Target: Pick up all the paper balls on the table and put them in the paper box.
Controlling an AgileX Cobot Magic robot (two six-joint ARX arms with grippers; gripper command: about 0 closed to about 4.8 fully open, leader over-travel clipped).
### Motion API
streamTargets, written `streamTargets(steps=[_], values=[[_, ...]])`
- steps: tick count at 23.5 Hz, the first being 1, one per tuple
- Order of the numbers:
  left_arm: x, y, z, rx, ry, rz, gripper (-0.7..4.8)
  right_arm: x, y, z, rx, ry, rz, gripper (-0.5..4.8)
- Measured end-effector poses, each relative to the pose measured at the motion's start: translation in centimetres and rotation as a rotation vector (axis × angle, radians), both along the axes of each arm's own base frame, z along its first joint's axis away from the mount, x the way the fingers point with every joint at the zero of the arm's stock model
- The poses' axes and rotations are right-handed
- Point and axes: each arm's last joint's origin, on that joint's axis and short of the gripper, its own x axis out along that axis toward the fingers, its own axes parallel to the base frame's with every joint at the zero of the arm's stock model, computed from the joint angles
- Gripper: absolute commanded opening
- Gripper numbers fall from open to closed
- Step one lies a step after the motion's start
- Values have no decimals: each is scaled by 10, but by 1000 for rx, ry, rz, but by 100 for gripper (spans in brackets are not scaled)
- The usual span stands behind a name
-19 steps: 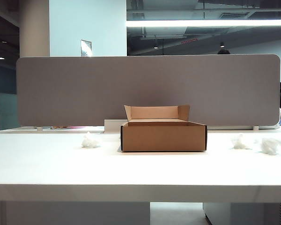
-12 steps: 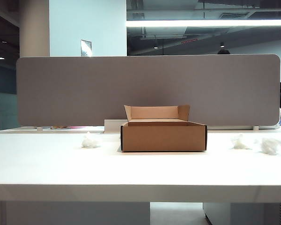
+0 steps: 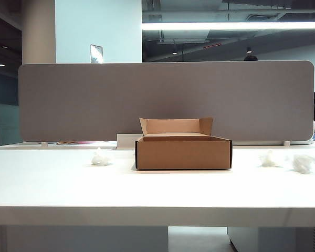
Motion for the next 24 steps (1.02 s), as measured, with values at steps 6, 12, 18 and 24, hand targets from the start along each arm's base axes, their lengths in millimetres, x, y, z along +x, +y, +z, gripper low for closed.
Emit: streamTargets(steps=[6, 12, 18, 24], values=[[0, -3, 0, -25, 2, -123, -6, 0, 1, 2, 108, -10, 21, -2], [-5, -6, 16, -18, -34, -211, -6, -2, 1, 17, 128, -62, 20, -2], [-13, -5, 56, -16, -111, -215, -6, -8, 1, 60, 126, -169, 23, -2], [-1, -6, 79, -16, -64, -215, -6, -1, 1, 83, 126, -131, 20, -2]])
